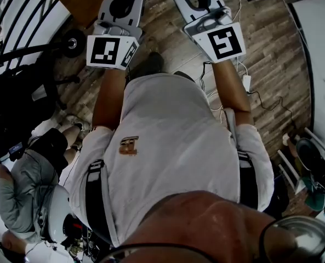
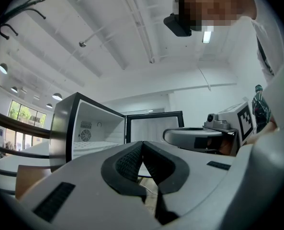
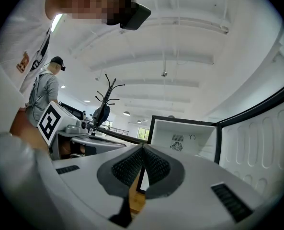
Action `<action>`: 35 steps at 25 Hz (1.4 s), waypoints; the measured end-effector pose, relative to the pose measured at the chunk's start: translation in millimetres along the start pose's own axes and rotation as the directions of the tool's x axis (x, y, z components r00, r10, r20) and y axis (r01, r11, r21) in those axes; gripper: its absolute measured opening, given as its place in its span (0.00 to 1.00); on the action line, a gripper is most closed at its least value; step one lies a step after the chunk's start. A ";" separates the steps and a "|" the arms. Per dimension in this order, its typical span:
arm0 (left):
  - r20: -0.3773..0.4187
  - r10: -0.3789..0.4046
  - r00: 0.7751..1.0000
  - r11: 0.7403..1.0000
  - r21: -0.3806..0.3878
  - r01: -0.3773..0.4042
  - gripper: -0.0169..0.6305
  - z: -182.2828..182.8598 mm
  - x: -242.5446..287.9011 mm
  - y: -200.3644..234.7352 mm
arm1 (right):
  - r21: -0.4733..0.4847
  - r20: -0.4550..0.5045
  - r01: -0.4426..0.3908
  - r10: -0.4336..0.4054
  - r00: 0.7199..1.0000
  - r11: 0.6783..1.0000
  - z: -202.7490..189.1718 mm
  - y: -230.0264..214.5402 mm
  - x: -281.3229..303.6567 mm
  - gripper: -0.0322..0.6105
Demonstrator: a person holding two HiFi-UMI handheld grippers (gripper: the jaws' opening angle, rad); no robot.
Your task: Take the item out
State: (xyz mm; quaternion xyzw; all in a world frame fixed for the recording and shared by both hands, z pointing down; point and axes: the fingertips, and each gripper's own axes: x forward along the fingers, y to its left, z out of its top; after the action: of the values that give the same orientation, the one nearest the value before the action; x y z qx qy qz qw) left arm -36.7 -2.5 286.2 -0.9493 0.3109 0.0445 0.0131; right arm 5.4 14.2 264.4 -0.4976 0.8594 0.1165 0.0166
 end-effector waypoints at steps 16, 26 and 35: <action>-0.009 -0.041 0.999 0.999 -0.004 0.041 0.05 -12.3 79.8 111.3 | -0.054 -0.025 0.020 -0.021 0.999 0.998 -32.9 -61.5 118.6 0.10; -0.007 -0.058 0.998 0.998 -0.015 0.058 0.05 -18.4 103.0 151.0 | -0.091 -0.055 0.014 -0.019 0.998 0.996 -49.3 -75.9 161.7 0.10; -0.018 -0.044 0.999 0.999 -0.031 0.043 0.05 -25.3 124.6 173.2 | -0.144 -0.088 -0.014 0.001 0.996 0.989 -65.4 -97.4 188.3 0.10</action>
State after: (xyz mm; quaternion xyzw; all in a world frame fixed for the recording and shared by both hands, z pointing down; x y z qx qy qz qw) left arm -37.2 -216.9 300.3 -0.9563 0.2896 0.0402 -0.0031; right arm -0.2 -206.8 282.9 -0.4988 0.8505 0.1566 -0.0578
